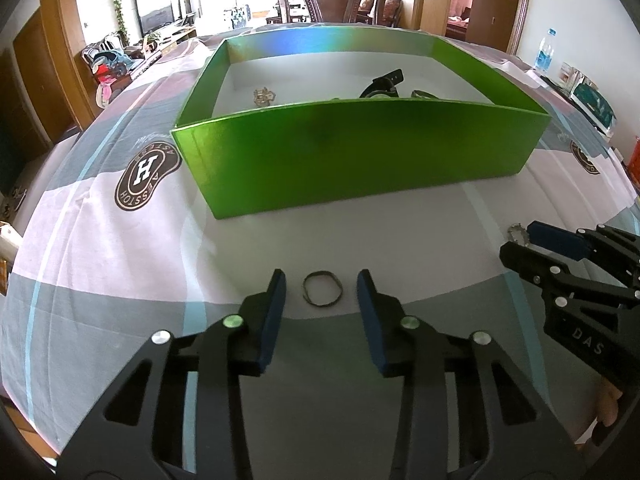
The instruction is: Organize jewelry
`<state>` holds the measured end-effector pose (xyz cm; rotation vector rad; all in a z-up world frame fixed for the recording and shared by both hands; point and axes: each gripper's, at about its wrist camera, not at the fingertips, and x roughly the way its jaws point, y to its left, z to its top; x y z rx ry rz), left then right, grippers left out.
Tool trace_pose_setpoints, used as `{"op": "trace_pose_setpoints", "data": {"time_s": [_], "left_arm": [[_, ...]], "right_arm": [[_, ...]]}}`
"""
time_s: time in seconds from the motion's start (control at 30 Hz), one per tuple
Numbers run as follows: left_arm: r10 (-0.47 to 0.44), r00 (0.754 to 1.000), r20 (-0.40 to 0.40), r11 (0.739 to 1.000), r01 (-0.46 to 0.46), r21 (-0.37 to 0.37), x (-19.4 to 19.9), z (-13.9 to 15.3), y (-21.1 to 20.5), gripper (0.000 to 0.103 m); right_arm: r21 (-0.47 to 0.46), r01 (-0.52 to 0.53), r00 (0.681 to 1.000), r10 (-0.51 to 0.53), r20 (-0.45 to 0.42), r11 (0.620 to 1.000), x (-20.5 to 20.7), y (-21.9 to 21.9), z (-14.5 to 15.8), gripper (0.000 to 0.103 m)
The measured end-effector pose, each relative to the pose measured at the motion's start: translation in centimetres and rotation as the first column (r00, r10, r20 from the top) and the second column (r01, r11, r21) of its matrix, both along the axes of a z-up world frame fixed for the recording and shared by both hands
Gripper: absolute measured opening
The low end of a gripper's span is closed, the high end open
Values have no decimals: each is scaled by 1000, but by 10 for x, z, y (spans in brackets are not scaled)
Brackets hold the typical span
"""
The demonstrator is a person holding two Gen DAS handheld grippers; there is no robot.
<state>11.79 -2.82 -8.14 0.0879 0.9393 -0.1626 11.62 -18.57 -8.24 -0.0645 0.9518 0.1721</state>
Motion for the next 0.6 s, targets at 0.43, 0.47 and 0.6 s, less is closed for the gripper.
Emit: {"op": "trace_pose_setpoints", "data": {"time_s": [0.43,0.47,0.6], "left_arm": [[-4,1000,-3,1000,4,2,3,0,-5,29],[-3,1000,-3,1000,3,2,3,0,-5,29],[-1,1000,-5,1000,1,0,3,0,-5,29]], "right_arm": [[1,-4,1000,4,4,1000,-1,1,0,38],[1,-4,1000,4,3,1000,-1,1,0,38],[1,-5,1000,5,4,1000,-2,1,0,37]]}}
